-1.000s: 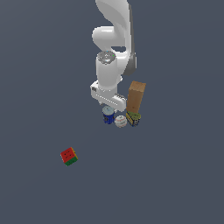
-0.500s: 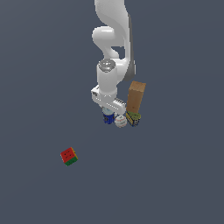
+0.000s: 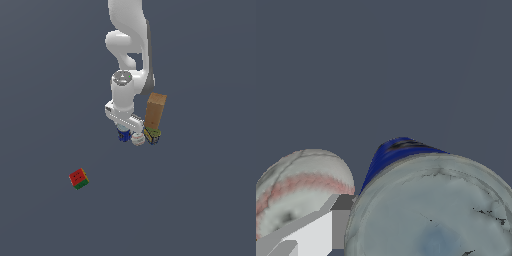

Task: Pick up a designated object from a clutter of objects.

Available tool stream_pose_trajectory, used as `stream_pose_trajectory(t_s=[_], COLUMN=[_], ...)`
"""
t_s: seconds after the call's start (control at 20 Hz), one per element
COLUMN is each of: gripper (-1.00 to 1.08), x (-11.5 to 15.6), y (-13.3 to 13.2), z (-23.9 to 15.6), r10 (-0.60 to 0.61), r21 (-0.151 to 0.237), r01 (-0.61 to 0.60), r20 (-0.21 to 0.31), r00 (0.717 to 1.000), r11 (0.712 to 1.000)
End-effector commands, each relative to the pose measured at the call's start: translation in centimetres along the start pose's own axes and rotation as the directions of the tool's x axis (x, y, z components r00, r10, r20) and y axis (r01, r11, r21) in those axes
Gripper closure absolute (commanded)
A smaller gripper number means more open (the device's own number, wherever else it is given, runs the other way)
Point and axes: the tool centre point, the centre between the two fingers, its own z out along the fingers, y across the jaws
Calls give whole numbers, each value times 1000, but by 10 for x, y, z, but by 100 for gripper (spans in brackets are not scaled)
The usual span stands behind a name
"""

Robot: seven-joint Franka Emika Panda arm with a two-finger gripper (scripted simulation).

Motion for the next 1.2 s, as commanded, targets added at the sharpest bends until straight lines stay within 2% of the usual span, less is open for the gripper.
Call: stream_pose_trajectory(t_s=[0.0,0.6,1.15], gripper=[108,108,108], x=[0,-3,-23], y=[1,-4,-36], z=[1,-7,-59], r10=[1,0,1], r21=[-1,0,-2], r01=[-1,0,-1], r20=[1,0,-2], r00=[1000,1000,1000], r11=[1000,1000,1000])
